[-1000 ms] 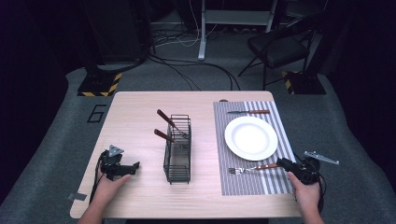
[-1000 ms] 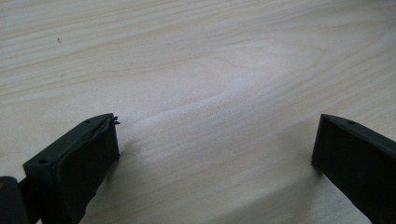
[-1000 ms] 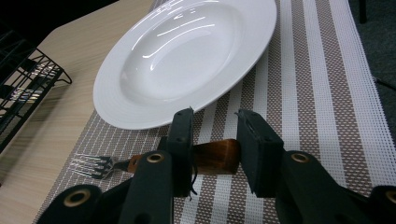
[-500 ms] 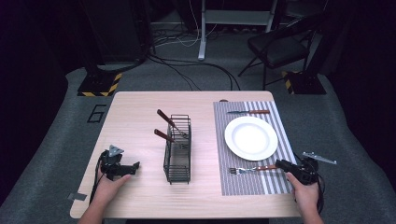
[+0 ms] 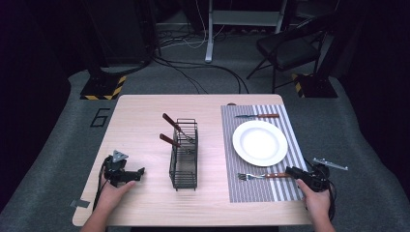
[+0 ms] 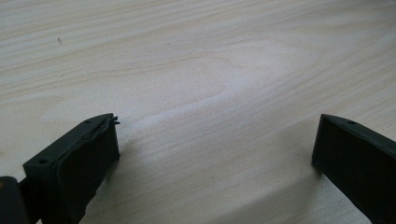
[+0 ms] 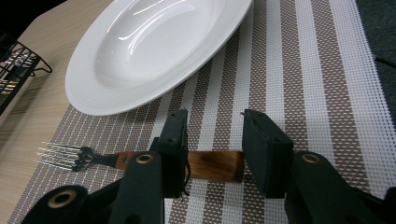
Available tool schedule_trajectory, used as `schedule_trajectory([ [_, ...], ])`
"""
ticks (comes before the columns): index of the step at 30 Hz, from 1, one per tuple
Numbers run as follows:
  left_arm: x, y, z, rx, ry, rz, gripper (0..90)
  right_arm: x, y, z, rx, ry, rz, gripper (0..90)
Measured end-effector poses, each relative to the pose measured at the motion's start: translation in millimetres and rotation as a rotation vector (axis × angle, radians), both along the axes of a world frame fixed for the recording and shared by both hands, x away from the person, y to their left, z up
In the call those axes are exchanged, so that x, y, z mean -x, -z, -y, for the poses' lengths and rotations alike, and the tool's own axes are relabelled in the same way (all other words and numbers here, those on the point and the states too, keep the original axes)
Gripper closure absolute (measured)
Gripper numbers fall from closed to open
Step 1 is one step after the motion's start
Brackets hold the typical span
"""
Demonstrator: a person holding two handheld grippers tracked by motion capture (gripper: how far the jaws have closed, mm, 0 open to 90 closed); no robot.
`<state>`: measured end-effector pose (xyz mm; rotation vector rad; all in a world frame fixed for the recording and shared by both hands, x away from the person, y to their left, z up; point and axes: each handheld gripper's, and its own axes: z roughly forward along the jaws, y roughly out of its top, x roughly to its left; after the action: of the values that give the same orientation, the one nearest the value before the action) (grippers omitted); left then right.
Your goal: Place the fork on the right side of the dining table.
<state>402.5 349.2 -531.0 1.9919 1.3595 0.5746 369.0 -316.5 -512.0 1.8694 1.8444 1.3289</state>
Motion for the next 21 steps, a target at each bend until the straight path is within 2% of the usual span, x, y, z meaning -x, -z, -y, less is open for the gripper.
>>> schedule_trajectory([
  [8,0.4,-0.4,0.0,0.000,0.001,-0.005,0.3,0.0,-1.0,2.1,0.016,0.014,0.009,59.6],
  [14,0.6,-0.3,0.2,0.002,-0.001,-0.004,0.3,1.0,-6.9,0.0,0.033,0.008,0.039,58.4],
  [18,0.6,-0.3,0.2,0.001,-0.001,-0.004,0.3,1.8,-13.7,-9.3,0.076,-0.025,0.070,56.7],
  [21,0.6,-0.3,0.2,0.001,-0.001,-0.004,0.3,1.7,-17.4,-16.7,0.080,-0.048,0.078,56.0],
])
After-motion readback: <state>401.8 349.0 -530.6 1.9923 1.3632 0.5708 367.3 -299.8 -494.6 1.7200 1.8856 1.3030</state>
